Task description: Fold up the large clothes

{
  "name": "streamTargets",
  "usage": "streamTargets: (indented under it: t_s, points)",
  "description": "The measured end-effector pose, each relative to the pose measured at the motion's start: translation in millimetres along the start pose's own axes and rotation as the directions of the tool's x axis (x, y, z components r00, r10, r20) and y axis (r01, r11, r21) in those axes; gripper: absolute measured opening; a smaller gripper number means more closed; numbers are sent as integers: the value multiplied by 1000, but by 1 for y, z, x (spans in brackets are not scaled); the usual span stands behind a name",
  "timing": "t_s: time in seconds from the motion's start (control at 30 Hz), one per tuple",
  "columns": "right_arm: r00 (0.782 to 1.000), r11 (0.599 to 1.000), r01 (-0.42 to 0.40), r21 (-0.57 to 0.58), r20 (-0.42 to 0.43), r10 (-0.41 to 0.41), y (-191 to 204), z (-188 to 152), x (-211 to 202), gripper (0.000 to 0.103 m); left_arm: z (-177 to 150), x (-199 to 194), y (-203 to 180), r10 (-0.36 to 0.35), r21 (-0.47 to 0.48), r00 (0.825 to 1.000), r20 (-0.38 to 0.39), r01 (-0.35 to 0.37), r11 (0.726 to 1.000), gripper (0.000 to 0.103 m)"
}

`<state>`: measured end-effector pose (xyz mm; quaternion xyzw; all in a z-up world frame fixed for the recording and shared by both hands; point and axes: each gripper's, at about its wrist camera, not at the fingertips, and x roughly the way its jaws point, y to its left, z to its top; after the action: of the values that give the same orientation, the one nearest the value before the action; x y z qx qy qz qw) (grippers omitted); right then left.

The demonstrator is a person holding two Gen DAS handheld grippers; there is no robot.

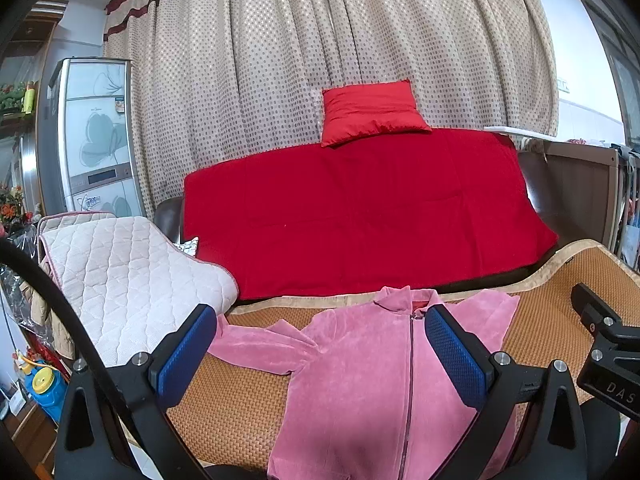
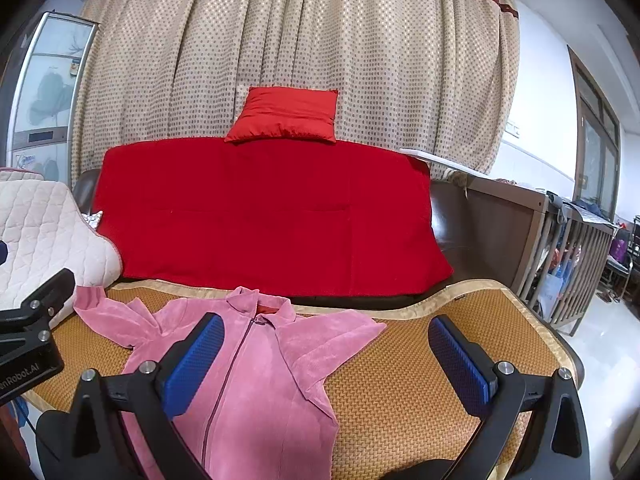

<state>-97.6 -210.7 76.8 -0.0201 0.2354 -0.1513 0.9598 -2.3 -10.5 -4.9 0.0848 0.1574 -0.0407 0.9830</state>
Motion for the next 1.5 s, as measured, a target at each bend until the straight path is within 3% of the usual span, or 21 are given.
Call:
streamTargets:
  t_s: [0.3, 1.2, 1.37, 1.5]
  points:
    - [999, 1000, 0, 23, 50, -1, -3, -2, 0, 103, 1, -1, 0, 1, -2, 1000, -1, -1, 1000, 103]
    - [998, 1000, -16, 25, 54, 15, -1, -7, 3, 103, -2, 6, 0, -3, -5, 1000, -13, 3, 1000, 103]
    - [990, 997, -51, 52, 133, 44, -8, -10, -1, 103, -8, 18, 2, -5, -7, 1000, -24, 5, 1000, 103]
    - [982, 994, -104, 36, 162, 97, -16, -21, 17, 103, -22, 58, 5, -41, -24, 994, -98, 39, 999, 103]
